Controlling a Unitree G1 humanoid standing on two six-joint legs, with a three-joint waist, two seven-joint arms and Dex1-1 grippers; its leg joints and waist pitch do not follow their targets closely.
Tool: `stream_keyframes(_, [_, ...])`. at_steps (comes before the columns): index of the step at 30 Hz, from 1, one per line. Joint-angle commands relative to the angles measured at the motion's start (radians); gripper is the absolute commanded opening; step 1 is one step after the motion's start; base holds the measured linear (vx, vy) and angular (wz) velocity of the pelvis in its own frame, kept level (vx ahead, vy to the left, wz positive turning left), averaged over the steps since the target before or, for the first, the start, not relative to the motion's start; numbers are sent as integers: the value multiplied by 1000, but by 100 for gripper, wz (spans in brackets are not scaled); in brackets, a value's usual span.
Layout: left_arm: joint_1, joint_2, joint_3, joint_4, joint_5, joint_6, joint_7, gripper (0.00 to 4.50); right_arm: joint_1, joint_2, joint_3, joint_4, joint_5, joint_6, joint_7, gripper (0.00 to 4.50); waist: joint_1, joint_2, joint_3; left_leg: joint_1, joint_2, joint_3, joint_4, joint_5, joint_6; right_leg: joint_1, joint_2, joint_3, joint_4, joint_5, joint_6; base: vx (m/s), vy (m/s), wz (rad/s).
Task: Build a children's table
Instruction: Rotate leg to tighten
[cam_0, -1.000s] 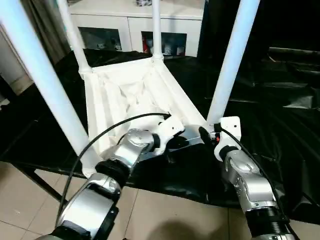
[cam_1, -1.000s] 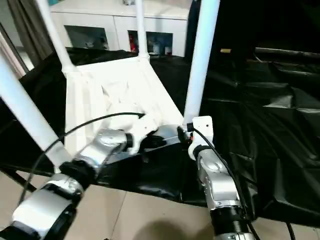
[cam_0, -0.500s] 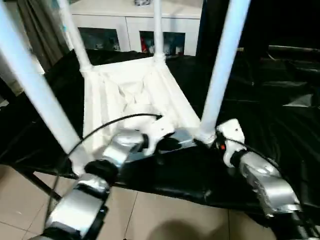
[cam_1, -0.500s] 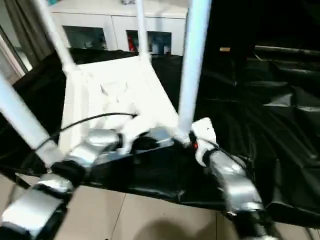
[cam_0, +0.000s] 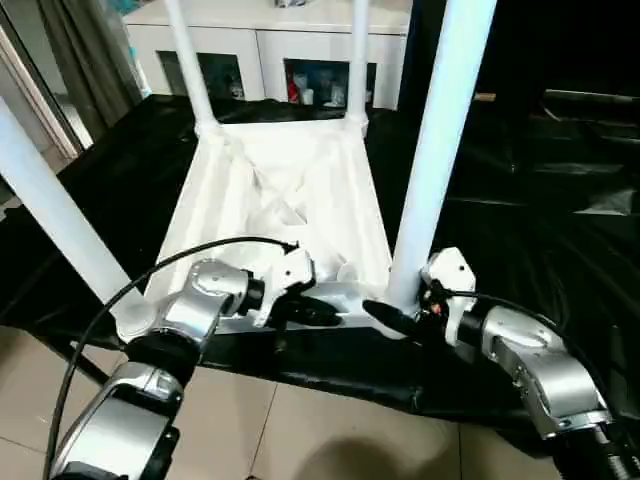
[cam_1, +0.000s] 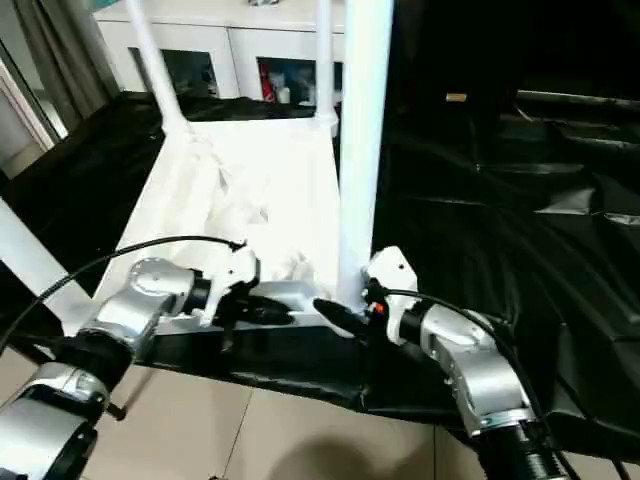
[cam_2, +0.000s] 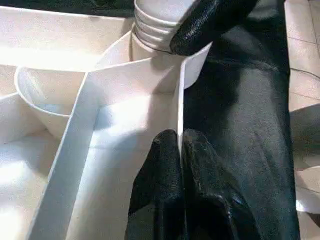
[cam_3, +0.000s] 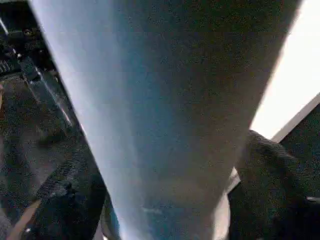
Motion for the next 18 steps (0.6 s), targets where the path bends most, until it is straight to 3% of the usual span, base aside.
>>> stream_keyframes(1, [31,-10,10,5,-46,16,-40,0,-6,-17,13,-11,7,-4,16,350,3,-31,-48,3,47,-9,-62,-181,111,40,-39,33,-66,-151,-264,0,0,0])
stream_keyframes(11, [40,-6,10,-15,-44,32,-32,0,-3,-12,8,11,0,-10,15,272,1,-31,-49,4,47,-8,-62,-179,106,39,-38,34,-66,-148,-264,0,0,0])
stream_keyframes(12, [38,-10,11,-10,-42,33,-22,0,0,-7,4,11,5,-7,7,270,2,-24,-49,4,46,-9,-61,-174,107,40,-38,34,-65,-141,-266,0,0,0])
stream_keyframes(13, [36,-13,12,-6,-39,34,-13,0,2,-2,1,12,8,-5,-1,270,0,-28,-49,2,46,-8,-61,-174,108,40,-37,33,-66,-137,-266,0,0,0])
stream_keyframes(18, [-13,-77,14,82,30,15,210,0,16,103,-75,37,33,22,-183,268,-2,-30,-44,8,44,-9,-66,-226,75,33,-38,35,-77,-231,-247,0,0,0])
